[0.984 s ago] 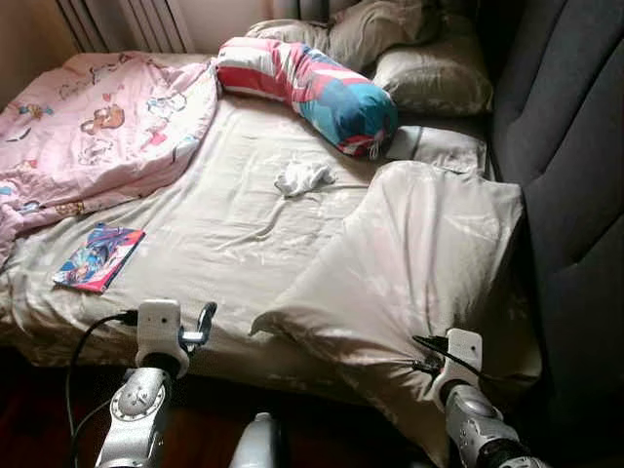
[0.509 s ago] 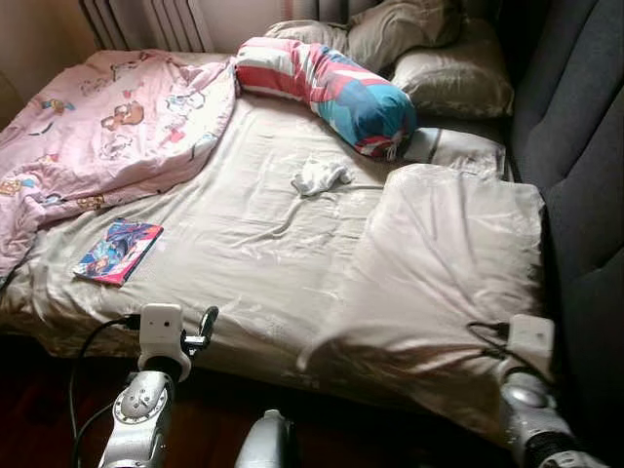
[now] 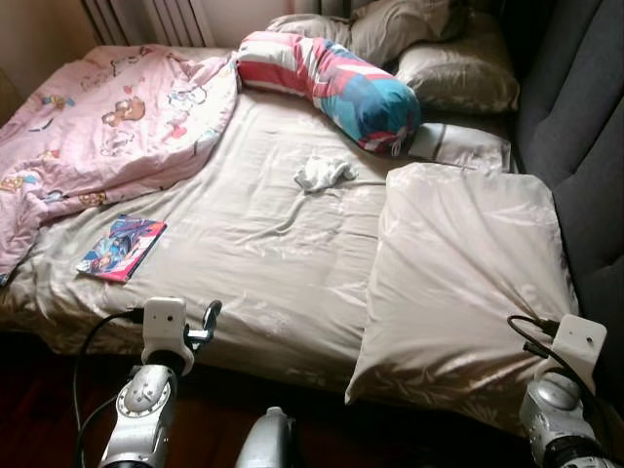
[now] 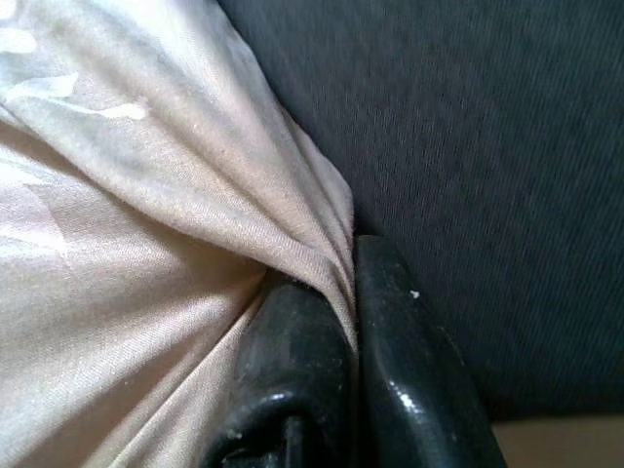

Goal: Clean up the room

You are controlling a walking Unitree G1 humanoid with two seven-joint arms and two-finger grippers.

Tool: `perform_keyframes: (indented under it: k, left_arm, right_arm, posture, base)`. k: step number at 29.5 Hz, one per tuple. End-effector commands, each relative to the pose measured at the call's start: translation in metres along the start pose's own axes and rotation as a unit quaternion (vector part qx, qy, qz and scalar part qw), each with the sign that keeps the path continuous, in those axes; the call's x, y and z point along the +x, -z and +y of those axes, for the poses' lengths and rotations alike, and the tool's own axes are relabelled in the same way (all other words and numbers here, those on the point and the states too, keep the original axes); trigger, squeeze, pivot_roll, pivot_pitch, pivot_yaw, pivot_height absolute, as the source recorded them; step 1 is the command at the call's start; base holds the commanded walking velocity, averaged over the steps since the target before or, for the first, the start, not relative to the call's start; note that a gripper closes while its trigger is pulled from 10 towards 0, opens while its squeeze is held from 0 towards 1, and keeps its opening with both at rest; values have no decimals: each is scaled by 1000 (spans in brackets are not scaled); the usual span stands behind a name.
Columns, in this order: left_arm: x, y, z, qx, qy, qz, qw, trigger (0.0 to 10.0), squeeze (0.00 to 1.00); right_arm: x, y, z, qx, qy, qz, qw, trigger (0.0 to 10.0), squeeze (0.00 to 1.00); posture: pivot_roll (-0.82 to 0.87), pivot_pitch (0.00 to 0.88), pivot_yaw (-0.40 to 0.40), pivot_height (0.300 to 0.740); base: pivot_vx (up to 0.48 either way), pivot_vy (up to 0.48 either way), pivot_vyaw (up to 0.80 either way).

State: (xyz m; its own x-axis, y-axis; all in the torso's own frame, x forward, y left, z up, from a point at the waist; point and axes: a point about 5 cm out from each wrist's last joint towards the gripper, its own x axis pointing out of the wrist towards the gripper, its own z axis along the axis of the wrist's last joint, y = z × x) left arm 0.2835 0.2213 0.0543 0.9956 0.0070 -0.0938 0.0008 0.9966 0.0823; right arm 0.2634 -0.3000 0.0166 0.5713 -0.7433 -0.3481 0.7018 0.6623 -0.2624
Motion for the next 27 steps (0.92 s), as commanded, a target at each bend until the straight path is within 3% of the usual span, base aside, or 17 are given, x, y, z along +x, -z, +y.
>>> perform_keyframes:
  k: [1,8,9,10,11,13,15,17,18,22,23,24,25,26,27]
  left_arm:
    - [-1,2,1,1,0,5,1000,10000,0]
    - [-1,3,1,0,0,5,1000,10000,0]
    - [-1,3,1,0,0,5,1000,10000,0]
    - [-1,3,1,0,0,5,1000,10000,0]
    - [-1,3,0,-1,0,4,1000,10000,0]
    - [-1,3,0,-2,0,4,1000,10000,0]
    - [-1,3,-2,-5,-1,3,1000,10000,0]
    - [-1,3,-2,-5,-1,3,1000,10000,0]
    - [-1,3,-2,-6,-1,3,1000,10000,0]
    - [-2,4,-1,-7,-4,3,1000,10000,0]
    - [-2,5,-1,-7,-5,4,1000,10000,0]
    - [-2,5,-1,-7,-6,4,1000,10000,0]
    - [-2,5,0,-8,-7,5,1000,10000,0]
    - [-2,6,1,-8,-9,6,1000,10000,0]
    - [-2,6,1,-8,-9,6,1000,10000,0]
  right_arm:
    - [2,7,-15,17,42,16,999,10000,0]
    - [3,-7,-9,25,39,-23,999,10000,0]
    - [3,-9,-9,21,41,-29,999,10000,635]
    - [3,-9,-9,21,41,-29,999,10000,635]
    - [3,-13,-9,13,44,-46,998,10000,1000]
    - [3,-17,-9,8,46,-58,997,10000,1000]
    - [1,-31,-4,-10,42,-114,993,10000,1000]
    - [1,-31,-4,-10,42,-114,993,10000,1000]
    - [-1,-37,0,-29,32,-140,989,10000,1000]
    - [-6,-44,14,-23,-21,-168,985,10000,1000]
    - [-9,-45,21,-13,-54,-174,983,10000,706]
    - [-13,-46,30,-5,-96,-179,979,10000,306]
    - [-17,-46,39,8,-137,-179,974,10000,0]
    - [-24,-45,50,33,-188,-171,966,10000,0]
    - [-24,-45,50,33,-188,-171,966,10000,0]
  posture:
    - [40,111,65,653]
    - [38,113,64,653]
    - [39,113,63,653]
    - [39,113,63,653]
    - [41,116,61,653]
    - [40,116,60,653]
    - [39,117,59,653]
    - [39,117,59,653]
    - [36,116,58,653]
    - [37,115,54,653]
    - [36,114,52,653]
    - [35,114,51,653]
    - [35,114,51,653]
    - [35,114,51,653]
    - [35,114,51,653]
  base:
    - [0,0,0]
    - [0,0,0]
    - [0,0,0]
    - [0,0,0]
    - [0,0,0]
    - [0,0,0]
    - [0,0,0]
    - [0,0,0]
    - [0,0,0]
    - [0,0,0]
    - [0,0,0]
    - [0,0,0]
    - [0,0,0]
    - [0,0,0]
    - [0,0,0]
